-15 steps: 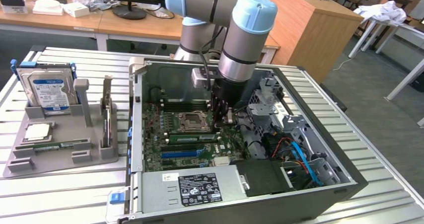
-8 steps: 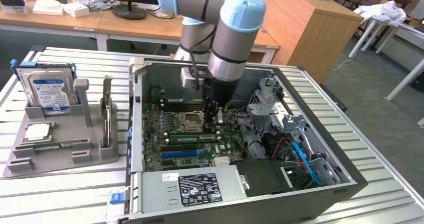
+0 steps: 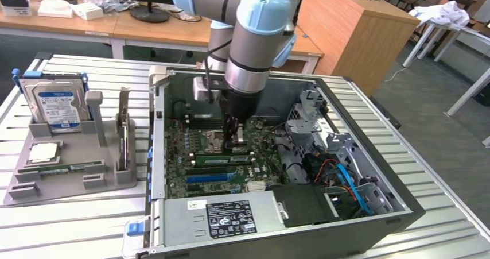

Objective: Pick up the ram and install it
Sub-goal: 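Press down the ram until it locks into place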

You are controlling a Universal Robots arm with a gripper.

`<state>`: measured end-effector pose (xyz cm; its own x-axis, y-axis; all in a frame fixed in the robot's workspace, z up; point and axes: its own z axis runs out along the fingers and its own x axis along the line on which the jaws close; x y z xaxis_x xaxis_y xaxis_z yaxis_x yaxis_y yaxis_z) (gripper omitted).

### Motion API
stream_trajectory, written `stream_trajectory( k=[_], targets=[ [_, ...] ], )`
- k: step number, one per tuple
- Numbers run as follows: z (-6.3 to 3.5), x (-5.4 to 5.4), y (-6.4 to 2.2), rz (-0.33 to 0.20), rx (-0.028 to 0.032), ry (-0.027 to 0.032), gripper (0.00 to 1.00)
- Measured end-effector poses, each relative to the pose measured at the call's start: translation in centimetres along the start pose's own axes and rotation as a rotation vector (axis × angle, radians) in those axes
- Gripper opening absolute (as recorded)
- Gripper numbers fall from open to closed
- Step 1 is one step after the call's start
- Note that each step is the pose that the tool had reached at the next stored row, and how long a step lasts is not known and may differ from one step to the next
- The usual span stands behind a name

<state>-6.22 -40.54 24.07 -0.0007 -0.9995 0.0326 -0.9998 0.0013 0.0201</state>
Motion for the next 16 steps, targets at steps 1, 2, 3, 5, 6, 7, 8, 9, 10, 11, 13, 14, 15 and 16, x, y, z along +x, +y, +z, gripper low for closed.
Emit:
stream_trajectory(
  k=[1,2,3,5,6,7,8,9,10,11,13,14,15,16],
  targets=[
    [-0.01,0.0,0.17,0.0,0.0,0.0001,0.1],
    [0.0,0.0,0.36,0.0,0.0,0.0001,0.1],
    [0.0,0.0,0.6,0.0,0.0,0.0,0.1],
    [0.01,0.0,1.24,0.0,0.0,0.0,0.1],
    [0.02,0.0,1.56,0.0,0.0,0.0,0.1],
    [0.02,0.0,1.8,0.0,0.0,0.0,0.1],
    [0.03,0.0,2.02,0.0,0.0,0.0,0.1],
    [0.03,0.0,2.18,0.0,0.0,0.0,0.1],
    [0.04,0.0,2.26,0.0,0.0001,-0.0001,0.1],
    [0.04,0.0,2.36,0.0,0.0,0.0,0.1],
    [0.03,0.0,2.41,0.0,0.0,0.0,0.1],
    [0.03,0.0,2.42,0.0,0.0001,0.0,0.1],
    [0.04,0.0,2.42,0.0,0.0,0.0,0.1],
    [0.04,0.0,2.42,0.0,0.0,0.0,0.1]
  ],
)
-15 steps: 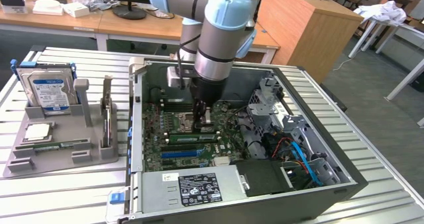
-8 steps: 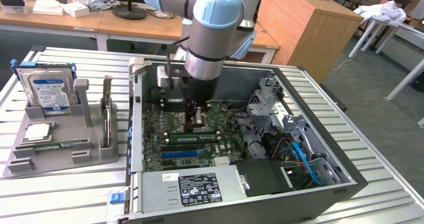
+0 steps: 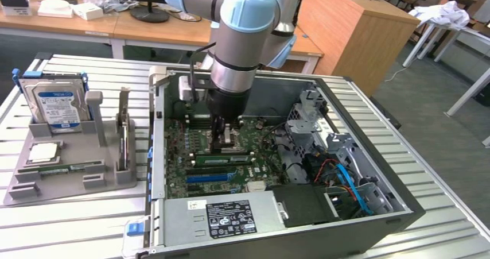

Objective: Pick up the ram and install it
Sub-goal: 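Press down the ram until it locks into place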

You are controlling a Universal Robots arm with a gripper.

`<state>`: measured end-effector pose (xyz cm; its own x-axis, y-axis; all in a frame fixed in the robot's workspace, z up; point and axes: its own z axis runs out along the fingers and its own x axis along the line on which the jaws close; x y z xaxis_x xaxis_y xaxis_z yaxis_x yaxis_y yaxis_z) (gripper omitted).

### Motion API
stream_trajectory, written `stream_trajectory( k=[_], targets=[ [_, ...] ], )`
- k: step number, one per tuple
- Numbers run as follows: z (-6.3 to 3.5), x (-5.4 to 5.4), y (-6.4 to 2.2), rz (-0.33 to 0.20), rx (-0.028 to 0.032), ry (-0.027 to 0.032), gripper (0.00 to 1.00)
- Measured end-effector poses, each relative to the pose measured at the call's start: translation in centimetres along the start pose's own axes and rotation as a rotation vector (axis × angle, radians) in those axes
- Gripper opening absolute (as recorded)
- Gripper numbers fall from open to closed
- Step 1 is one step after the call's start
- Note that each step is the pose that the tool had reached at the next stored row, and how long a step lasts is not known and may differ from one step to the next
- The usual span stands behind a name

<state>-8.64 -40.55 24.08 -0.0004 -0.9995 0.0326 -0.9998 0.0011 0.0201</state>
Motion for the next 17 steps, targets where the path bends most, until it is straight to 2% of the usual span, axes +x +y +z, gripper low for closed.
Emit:
stream_trajectory(
  k=[9,14,17],
  targets=[
    [0.0,0.0,0.06,0.0,0.0,0.0,0.1],
    [0.03,0.0,0.66,0.0,0.0,-0.0001,0.1],
    [0.08,0.0,0.7,0.0,-0.0006,0.0001,0.1]
  ],
)
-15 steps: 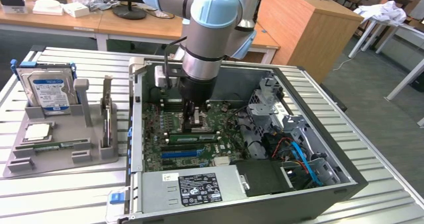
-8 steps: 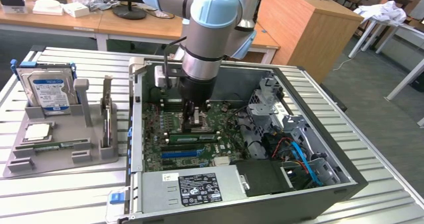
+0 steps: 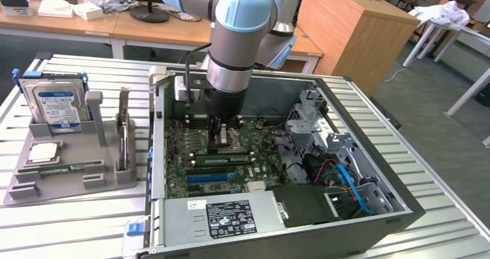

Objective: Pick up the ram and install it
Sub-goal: 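Press down the ram until it locks into place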

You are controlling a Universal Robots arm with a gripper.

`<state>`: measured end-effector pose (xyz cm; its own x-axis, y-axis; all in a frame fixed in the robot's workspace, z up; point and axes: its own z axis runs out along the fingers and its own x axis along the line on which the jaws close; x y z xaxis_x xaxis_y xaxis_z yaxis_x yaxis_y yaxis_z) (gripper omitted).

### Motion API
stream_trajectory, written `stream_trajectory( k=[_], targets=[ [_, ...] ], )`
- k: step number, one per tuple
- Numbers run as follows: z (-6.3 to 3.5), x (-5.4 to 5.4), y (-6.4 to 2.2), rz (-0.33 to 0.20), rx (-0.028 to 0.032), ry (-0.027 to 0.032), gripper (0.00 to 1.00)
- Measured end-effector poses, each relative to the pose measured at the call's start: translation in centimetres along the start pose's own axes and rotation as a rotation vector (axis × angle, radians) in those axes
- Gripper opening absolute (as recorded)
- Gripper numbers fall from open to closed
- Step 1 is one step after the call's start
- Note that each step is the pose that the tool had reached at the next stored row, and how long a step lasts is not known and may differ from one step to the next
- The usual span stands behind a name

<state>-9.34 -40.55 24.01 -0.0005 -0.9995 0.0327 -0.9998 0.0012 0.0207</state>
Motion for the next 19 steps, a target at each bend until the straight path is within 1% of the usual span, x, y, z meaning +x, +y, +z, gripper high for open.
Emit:
stream_trajectory(
  k=[2,6,10,12,13,17,19],
  targets=[
    [0.03,0.0,0.0,0.0,-0.0003,0.0,0.1],
    [0.1,0.0,0.0,0.0,-0.001,-0.003,0.1],
    [0.15,0.0,0.0,0.0,-0.0065,-0.0029,0.1],
    [0.15,0.0,0.01,0.0,-0.0072,-0.003,0.1],
    [0.16,-0.01,0.02,0.0,-0.0072,-0.0031,0.1],
    [0.21,-0.01,0.48,0.0,-0.0033,-0.0033,0.1],
    [0.24,-0.01,0.49,0.0,-0.0008,-0.0031,0.1]
  ],
)
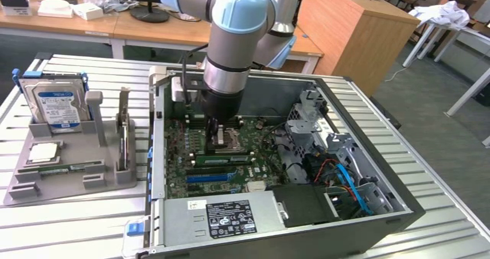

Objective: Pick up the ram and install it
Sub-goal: 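Press down the ram until it locks into place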

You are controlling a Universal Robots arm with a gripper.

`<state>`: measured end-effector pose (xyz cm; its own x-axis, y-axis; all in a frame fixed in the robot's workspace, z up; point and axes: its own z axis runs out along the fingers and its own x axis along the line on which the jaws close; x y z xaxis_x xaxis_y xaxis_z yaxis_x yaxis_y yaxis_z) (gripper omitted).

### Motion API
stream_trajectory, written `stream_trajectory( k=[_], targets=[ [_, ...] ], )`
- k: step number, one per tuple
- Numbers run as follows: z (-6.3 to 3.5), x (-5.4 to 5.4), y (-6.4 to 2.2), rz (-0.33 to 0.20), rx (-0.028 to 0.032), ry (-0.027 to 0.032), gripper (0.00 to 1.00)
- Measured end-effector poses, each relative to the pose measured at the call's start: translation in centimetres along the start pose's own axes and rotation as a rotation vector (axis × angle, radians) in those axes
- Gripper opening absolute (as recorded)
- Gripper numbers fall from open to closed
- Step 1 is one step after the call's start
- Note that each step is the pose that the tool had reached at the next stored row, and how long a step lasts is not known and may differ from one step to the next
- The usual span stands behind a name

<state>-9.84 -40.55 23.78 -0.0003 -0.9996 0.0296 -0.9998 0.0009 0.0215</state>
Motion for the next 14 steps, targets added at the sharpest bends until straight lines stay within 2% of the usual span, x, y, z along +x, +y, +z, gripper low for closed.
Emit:
stream_trajectory(
  k=[6,11,14],
  targets=[
    [0.25,-0.01,0.02,0.0,0.0005,-0.0001,0.1],
    [0.56,-0.02,0.26,0.0,0.005,-0.0001,0.1],
    [0.68,-0.03,0.26,0.0,0.0052,0.0001,0.1]
  ],
)
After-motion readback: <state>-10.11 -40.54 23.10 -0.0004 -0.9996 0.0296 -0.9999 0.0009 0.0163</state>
